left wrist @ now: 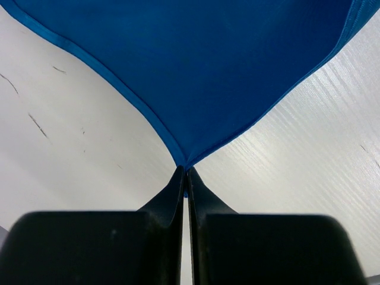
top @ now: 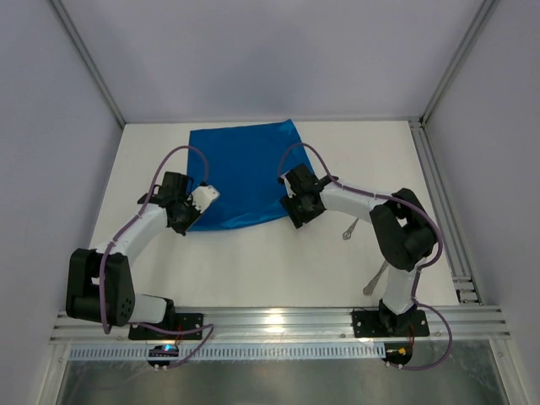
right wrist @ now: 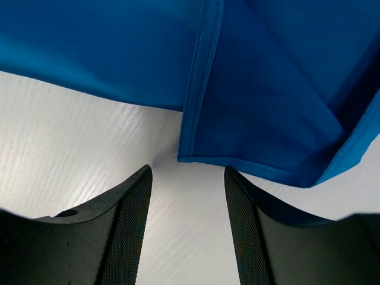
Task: Fold the napkin into a case and place the utensils inside
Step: Flatten out the crumpled napkin at the center of the board.
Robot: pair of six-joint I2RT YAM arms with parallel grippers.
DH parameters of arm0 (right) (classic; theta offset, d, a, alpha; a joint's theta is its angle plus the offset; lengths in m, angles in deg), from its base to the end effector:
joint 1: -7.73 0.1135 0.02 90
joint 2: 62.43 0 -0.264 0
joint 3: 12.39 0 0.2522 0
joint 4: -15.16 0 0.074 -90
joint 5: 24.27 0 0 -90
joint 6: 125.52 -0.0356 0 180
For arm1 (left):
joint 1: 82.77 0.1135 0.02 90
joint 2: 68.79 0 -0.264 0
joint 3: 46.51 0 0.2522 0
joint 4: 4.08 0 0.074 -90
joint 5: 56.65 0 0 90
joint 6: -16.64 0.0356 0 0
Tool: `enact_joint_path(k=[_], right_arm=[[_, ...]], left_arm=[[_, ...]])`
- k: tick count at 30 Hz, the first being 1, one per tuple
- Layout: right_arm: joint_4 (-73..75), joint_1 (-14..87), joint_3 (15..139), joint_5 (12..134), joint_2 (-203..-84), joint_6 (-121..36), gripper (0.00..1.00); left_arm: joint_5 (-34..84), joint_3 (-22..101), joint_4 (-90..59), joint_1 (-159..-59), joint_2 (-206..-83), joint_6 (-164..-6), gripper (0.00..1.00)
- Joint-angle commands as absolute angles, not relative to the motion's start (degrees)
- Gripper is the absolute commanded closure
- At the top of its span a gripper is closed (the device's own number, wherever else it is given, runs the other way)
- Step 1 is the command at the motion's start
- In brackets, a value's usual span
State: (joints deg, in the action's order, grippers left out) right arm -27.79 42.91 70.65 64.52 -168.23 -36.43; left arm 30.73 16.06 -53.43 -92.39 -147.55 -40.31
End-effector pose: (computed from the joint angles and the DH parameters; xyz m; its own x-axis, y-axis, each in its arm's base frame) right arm 0.3025 0.2123 0.1701 -0.7539 -0.5120 -0.4116 -0.5570 0.8304 -0.0127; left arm 0.2522 -0.0444 0.2024 -0.6510 0.6629 -0.3698 0.6450 0.7399 0.1909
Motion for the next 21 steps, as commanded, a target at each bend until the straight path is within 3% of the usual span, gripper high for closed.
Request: enact_joint_path(k=[1,4,9,21], right_arm=[[-28.3,43.1,73.3,60.3,-169.4,-33.8,0.44],[-28.5,43.1,73.5,57.1,-171.5,-33.3,0.46],[-28.3,43.1,73.4,54.4,-172.9,-33.3,0.64],[-30.7,43.1,78.9,54.4,-175.5,-31.0,0.55]], left_arm=[[30.3,17.2,-52.5,-92.2,-146.9,-41.4,1.0],[30.3,17.4,-52.6,-92.2,-146.8,-41.4,1.0],[30.3,18.1,-53.1,-92.2,-146.3,-41.4,1.0],[29.2,19.3,-54.3,-92.2,-146.1,-41.6,1.0]])
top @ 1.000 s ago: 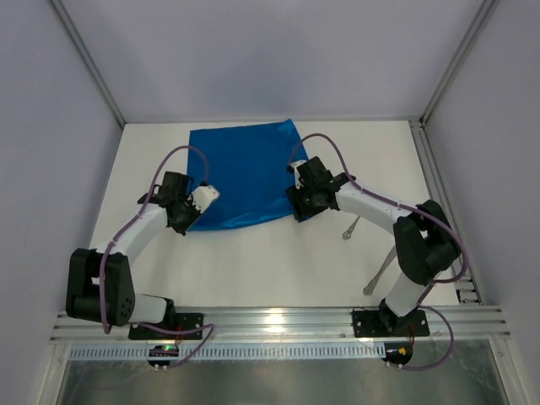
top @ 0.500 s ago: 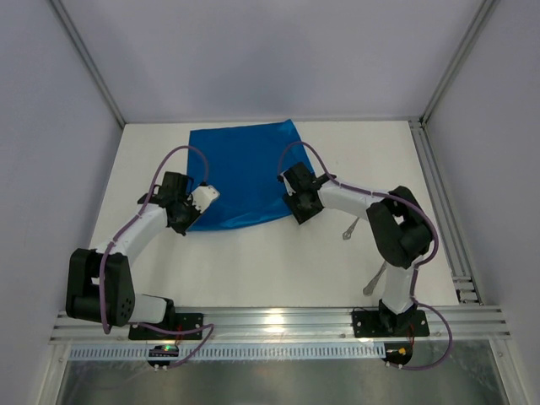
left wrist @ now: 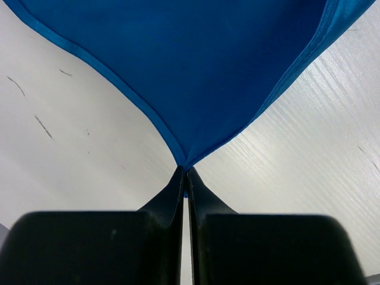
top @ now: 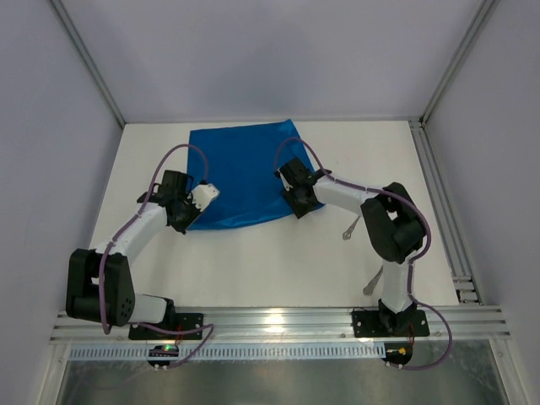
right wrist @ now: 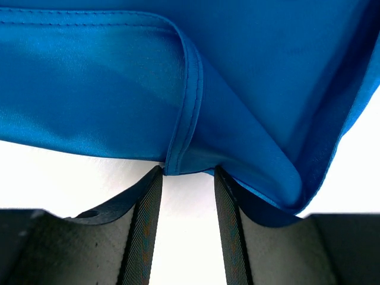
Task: Fold the napkin into a case and place the utensils inside
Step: Flatten out the crumpled napkin at the center of the board.
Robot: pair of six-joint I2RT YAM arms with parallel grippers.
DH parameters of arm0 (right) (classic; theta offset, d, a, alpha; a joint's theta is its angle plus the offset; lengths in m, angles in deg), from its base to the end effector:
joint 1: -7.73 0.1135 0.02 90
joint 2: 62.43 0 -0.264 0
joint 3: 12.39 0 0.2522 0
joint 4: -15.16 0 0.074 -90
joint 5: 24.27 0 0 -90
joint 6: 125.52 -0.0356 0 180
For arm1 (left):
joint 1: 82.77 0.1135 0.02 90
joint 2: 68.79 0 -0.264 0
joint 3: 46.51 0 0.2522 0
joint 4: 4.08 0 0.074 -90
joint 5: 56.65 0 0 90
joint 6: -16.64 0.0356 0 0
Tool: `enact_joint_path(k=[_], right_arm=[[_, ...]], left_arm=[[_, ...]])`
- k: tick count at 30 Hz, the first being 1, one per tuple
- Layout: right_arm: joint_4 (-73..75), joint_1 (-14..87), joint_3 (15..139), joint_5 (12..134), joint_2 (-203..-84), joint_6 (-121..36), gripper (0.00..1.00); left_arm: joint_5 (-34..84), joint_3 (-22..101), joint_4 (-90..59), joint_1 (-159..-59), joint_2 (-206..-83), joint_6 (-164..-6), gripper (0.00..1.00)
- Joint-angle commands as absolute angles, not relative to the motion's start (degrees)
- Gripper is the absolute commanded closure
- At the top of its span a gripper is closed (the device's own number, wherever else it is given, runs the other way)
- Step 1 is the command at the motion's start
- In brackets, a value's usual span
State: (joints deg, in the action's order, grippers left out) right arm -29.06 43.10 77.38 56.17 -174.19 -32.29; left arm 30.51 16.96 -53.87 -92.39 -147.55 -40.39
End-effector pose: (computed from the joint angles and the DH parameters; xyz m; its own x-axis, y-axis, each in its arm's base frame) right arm 0.3261 0.2243 0.1644 -0.7159 -0.5763 -0.3942 -0.5574 0.8117 -0.1745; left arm 0.2541 -0.0449 0.2066 -0.6481 0.6611 -0.3779 0.6439 0.7407 0.1916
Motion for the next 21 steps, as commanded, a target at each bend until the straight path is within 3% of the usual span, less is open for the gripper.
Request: enact_joint_path(k=[1,7,15,21], right_arm=[[-30.9,43.1,79.2,54.0,-175.5,-31.0,0.55],[-31.0,43.1,79.1,53.7,-177.1,-30.9,0.55],[-28.1,42.1,77.7,52.0,-176.2,-30.3,0.96],[-28.7,41.7,75.6,49.2,-164.4,-30.2,0.96]], left_arm=[[29.1,19.4,-54.3,-92.2,-146.1,-41.6,1.0],[29.1,19.5,-54.5,-92.2,-146.1,-41.6,1.0],[27.8,20.2,-55.5,-91.9,-145.1,-41.8,1.0],[26.7,24.3,-59.4,-89.0,-141.9,-42.3,1.0]])
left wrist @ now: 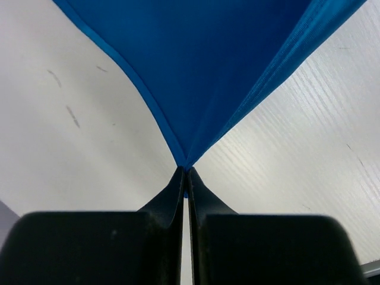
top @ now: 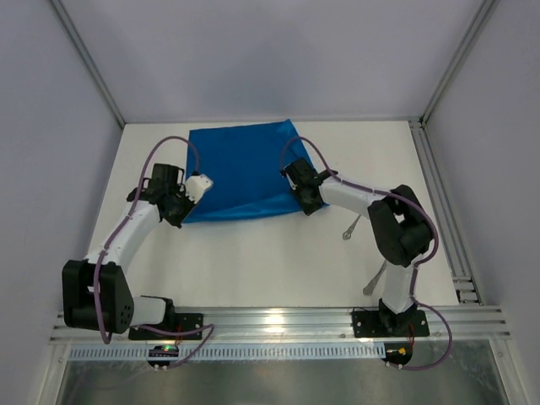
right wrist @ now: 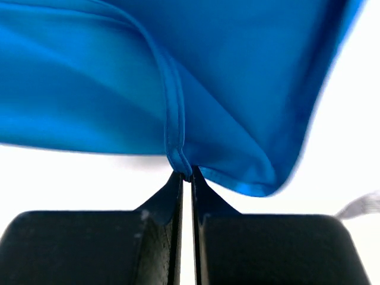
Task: Fold the napkin into a case and place the utensils inside
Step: Flatten out the crumpled napkin at the center of the board.
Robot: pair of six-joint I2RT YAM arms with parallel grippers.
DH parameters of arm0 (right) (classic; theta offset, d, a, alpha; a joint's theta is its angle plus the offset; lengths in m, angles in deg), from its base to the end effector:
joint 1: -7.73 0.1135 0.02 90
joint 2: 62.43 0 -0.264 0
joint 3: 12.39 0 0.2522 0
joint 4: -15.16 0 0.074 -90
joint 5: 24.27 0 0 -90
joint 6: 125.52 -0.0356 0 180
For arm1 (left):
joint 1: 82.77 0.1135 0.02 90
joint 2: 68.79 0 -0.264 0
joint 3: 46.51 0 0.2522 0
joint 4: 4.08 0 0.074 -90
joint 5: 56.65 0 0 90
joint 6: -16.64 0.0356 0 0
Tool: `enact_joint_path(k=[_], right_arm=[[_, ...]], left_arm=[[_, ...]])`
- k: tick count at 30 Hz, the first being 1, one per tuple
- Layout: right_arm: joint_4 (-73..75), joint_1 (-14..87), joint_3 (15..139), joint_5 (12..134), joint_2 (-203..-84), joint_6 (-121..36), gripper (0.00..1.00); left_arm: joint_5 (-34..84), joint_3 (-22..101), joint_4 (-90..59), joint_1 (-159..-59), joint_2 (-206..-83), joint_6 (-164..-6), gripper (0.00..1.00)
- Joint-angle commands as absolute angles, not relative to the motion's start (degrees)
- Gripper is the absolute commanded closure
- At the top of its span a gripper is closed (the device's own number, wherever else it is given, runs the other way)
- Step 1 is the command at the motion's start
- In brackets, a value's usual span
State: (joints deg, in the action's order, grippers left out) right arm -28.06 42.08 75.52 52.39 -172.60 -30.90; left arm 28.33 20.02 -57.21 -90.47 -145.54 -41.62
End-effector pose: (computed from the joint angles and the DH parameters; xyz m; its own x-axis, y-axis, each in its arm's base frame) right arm 0.3262 0.2130 0.1669 -0.7109 -0.5808 -0.3968 -0.5289 0.8132 -0.2427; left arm 0.2541 -0.0375 0.2279 -0.6626 0.6184 -0.4226 0.6125 0.7721 0.1695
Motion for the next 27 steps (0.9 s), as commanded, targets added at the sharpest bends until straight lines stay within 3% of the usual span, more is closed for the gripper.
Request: enact_joint_path(k=[1,8,16,23,27], right_arm=[[-29.4,41.7,75.9,48.9,-162.5,-30.2,0.96],[-39.1,41.7,81.9,49.2,-144.4,-26.1,0.96],[-46.2,41.7,96.1,53.6,-127.3,-25.8,0.96],[-46.3,41.7,104.6,60.2,-120.3,-28.6,0.96],[-44.3,41.7,104.0,63.8,-121.6,-29.9,0.96]], left_arm=[[26.8,25.2,-60.4,-88.3,-141.4,-41.7,1.0],[30.1,37.6,-71.4,-86.2,-135.5,-39.8,1.0],[34.6,65.0,-85.6,-85.9,-131.5,-39.9,1.0],[35.5,88.8,-94.0,-86.0,-135.4,-41.2,1.0],[34.6,91.9,-94.9,-86.0,-136.8,-41.4,1.0]])
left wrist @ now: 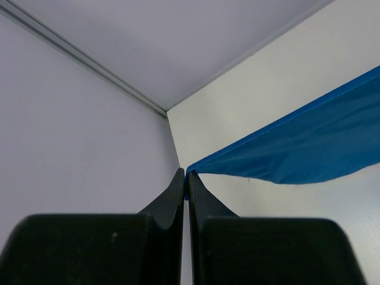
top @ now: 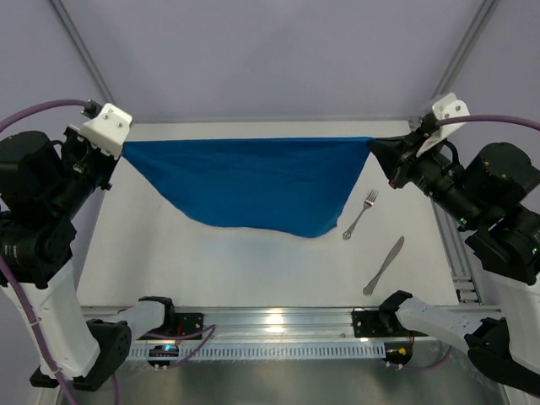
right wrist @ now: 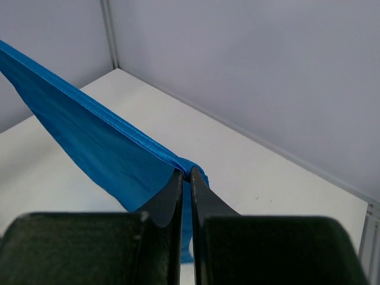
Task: Fold the napkin into a case and place the utensils inside
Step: Flatten out the crumpled napkin at the center of the board.
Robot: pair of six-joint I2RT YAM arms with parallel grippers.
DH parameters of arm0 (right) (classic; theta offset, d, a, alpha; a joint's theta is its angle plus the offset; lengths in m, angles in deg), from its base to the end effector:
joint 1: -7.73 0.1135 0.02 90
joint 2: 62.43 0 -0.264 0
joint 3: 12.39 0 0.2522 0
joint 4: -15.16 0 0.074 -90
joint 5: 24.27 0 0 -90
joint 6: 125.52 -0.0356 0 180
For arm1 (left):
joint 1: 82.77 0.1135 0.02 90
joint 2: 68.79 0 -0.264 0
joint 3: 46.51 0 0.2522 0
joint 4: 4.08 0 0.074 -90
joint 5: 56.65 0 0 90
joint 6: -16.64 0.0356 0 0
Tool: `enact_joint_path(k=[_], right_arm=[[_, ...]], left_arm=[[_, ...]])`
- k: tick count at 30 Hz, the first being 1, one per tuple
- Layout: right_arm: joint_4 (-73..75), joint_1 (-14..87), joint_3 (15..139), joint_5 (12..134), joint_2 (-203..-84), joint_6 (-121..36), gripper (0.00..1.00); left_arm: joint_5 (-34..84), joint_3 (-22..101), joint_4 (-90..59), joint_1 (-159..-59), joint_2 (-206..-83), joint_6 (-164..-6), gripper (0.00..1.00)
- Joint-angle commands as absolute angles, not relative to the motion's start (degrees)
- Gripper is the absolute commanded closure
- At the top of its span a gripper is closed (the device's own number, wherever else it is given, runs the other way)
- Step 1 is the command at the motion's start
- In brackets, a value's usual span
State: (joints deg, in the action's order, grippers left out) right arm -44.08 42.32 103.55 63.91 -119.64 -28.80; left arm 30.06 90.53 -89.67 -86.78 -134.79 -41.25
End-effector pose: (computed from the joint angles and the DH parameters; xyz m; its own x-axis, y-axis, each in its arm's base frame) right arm 0.0974 0.0658 0.5500 0.0561 -0.1034 -0.9931 -0.5384 0.8345 -0.1173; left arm 0.1002 -0.0091 0.5657 -0.1457 0.5422 -0.8275 0.2393 0.8309 0.5023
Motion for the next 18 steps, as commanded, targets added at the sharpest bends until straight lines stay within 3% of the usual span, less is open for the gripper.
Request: enact_joint_path(k=[1,9,12,18], right_arm=[[-44.1,41.7,104.0,63.0,-122.4,-29.8,0.96],[-41.4,35.1,113.2,64.1,-138.8,-29.5,0.96],[-39.6,29.0,120.4,69.1,-147.6,-32.3,0.96],[-36.0,25.6,136.8,67.8,-162.7,-34.5,0.96]], left_arm=[[34.6,91.5,-94.8,-85.9,-137.0,-41.3,1.0],[40.4,84.1,-80.5,-85.9,-143.0,-41.3,1.0],[42.1,86.6,-76.6,-85.8,-148.7,-42.7,1.0],[42.0,96.1,-69.8,-84.4,-159.1,-46.2,1.0]])
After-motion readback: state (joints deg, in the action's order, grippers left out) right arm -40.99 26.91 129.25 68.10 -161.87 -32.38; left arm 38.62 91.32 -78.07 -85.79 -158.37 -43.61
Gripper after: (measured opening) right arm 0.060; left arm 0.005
